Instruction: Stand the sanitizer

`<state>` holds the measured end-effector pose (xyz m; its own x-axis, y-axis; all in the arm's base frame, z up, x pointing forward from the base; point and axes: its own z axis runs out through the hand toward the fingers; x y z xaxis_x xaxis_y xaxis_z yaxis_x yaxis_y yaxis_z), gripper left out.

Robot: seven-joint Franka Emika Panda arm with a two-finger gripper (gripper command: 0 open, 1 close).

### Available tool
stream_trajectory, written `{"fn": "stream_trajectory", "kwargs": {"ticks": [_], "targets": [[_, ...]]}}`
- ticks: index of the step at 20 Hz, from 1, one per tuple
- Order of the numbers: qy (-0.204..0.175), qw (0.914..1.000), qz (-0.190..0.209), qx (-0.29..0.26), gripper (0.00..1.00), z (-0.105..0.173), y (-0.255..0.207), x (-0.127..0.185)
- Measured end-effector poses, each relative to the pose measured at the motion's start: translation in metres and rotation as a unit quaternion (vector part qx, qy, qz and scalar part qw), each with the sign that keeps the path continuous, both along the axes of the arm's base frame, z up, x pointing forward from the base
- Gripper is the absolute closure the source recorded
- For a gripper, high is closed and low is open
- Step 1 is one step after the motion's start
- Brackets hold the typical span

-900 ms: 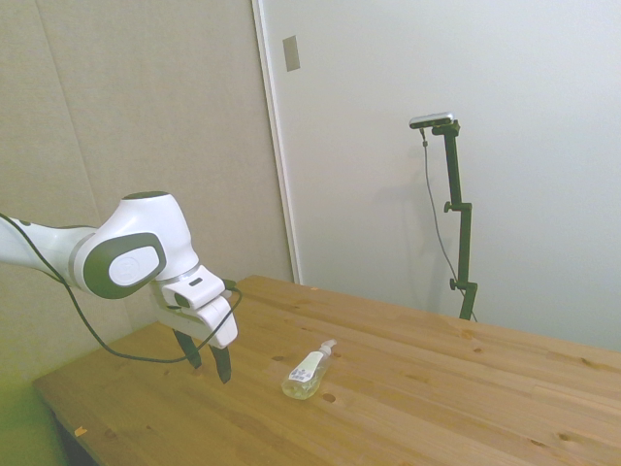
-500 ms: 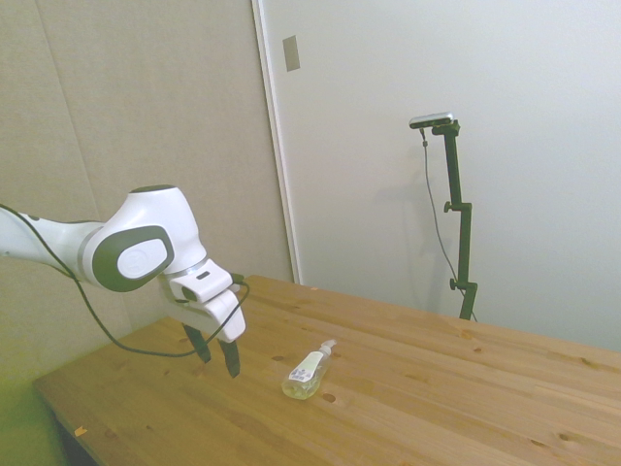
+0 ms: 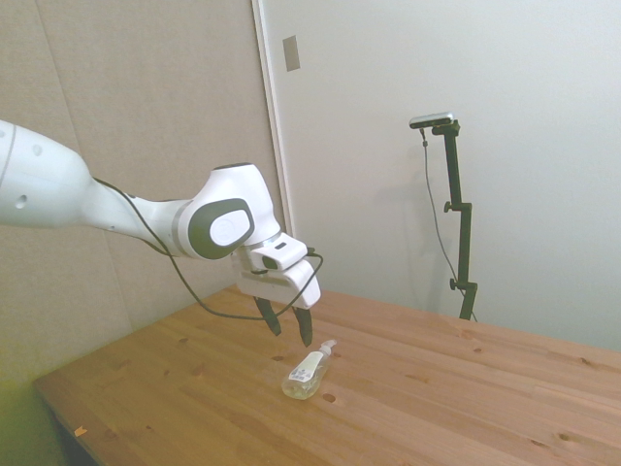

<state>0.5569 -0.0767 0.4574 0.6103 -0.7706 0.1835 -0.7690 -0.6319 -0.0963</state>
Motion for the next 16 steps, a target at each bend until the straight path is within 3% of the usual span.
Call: {"fn": "stream_trajectory", "kwargs": {"ticks": [9, 16], "targets": [[-0.009, 0.9998, 0.018, -0.002, 0.0, -0.014, 0.015, 0.063], [0.009, 0.9997, 0.022, -0.002, 0.0, -0.045, 0.023, 0.11]]}}
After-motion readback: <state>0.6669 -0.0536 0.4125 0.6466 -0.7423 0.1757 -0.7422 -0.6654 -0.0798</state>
